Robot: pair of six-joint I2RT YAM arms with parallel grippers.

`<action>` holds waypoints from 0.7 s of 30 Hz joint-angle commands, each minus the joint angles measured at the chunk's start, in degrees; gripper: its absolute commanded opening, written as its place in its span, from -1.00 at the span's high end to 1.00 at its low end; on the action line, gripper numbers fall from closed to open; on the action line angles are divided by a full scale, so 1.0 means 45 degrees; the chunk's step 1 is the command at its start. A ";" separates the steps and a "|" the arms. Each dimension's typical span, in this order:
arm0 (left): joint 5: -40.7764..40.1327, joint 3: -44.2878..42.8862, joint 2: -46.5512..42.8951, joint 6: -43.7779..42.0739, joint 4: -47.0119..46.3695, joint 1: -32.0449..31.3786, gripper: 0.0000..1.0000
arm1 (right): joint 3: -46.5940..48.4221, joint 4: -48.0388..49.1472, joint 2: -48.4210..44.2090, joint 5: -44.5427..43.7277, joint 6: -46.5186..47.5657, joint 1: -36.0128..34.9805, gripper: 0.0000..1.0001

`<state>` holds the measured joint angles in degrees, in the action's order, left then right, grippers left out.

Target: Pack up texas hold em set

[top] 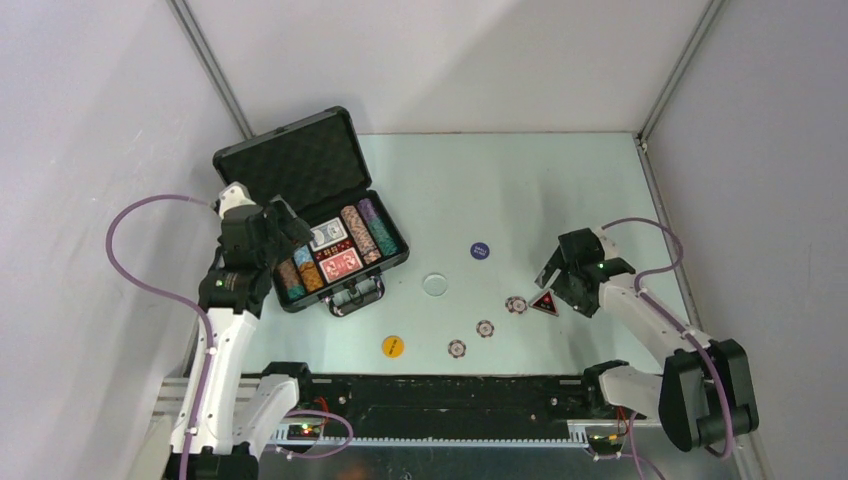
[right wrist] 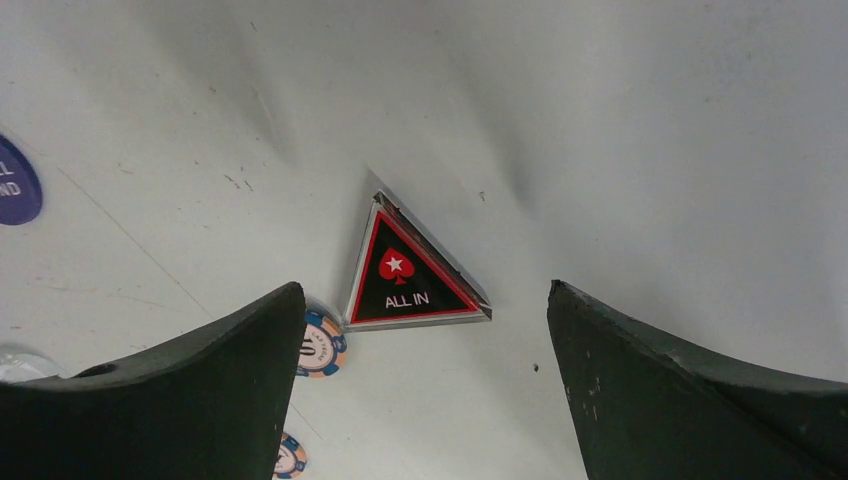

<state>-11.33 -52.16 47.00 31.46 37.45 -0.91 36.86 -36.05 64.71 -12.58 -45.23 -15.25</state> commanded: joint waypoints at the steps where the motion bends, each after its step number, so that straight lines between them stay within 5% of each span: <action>1: 0.0344 0.0134 -0.0249 -0.0220 -0.0346 0.0103 -0.99 | -0.0066 0.0886 0.0633 0.0204 -0.0111 0.0030 -0.86; 11: 0.0553 0.0167 -0.0350 -0.0252 -0.0382 0.0104 -0.99 | 0.0050 0.1267 0.2823 0.0548 0.0693 -0.0186 -0.74; 21: 0.0641 0.0170 -0.0422 -0.0271 -0.0398 0.0103 -1.00 | 0.0197 0.0638 0.2827 0.0139 0.0644 -0.0791 -0.50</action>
<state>-9.74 -51.42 46.04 31.46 37.39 -0.91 37.80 -31.99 76.62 -12.69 -41.74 -18.17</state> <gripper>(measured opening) 0.996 0.758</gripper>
